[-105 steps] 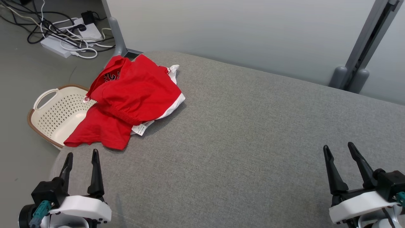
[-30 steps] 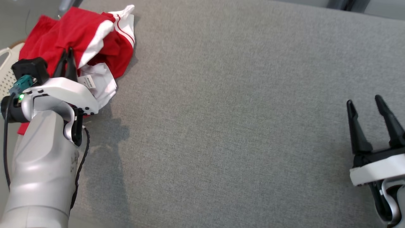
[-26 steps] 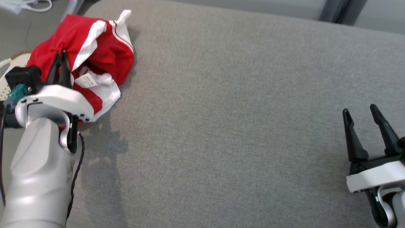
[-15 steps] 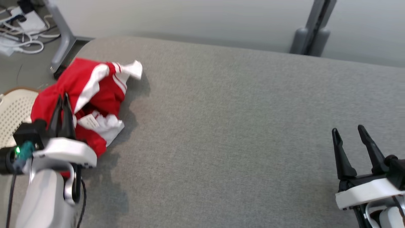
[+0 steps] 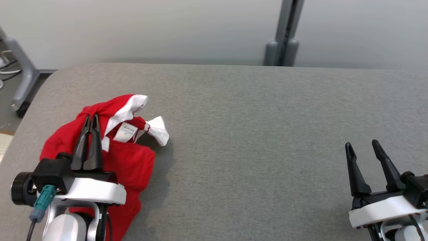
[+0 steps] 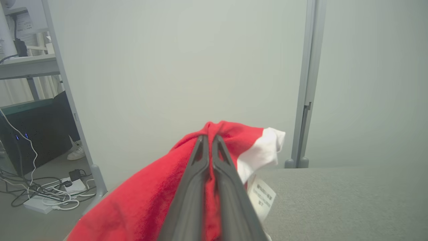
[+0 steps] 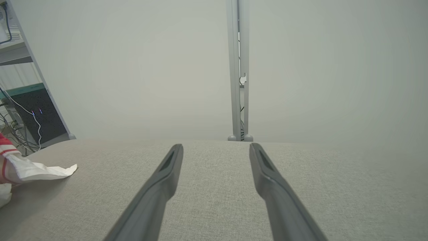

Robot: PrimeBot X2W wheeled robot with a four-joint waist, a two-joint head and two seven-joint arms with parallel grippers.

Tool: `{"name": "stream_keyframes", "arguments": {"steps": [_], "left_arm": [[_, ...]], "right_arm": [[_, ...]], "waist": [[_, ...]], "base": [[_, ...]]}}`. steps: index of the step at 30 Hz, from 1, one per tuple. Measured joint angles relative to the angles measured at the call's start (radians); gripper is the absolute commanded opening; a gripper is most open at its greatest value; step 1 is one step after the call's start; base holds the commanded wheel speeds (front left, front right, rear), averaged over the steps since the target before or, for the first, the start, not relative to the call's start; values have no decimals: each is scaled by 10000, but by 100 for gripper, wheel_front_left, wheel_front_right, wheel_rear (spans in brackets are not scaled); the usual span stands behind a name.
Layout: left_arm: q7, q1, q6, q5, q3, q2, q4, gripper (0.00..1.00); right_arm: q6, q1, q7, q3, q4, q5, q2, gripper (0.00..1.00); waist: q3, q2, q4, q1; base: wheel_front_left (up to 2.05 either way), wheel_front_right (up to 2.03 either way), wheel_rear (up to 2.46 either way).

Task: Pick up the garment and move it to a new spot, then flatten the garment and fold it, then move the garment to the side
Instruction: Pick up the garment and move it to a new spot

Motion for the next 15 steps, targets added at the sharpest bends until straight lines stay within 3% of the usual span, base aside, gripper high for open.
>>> {"name": "stream_keyframes", "arguments": {"steps": [8,15], "left_arm": [[435,-611,-380,136,-1091,-284,-639,0],[378,-1783,-782,148,-2437,-723,261,0]], "right_arm": [[0,-191,0,-82,-234,12,15,100],[0,-422,-13,-107,-290,42,84,100]], "waist": [[195,0,-1158,0],[569,0,-2256,-1]], "base": [[0,0,0],[0,0,0]]}}
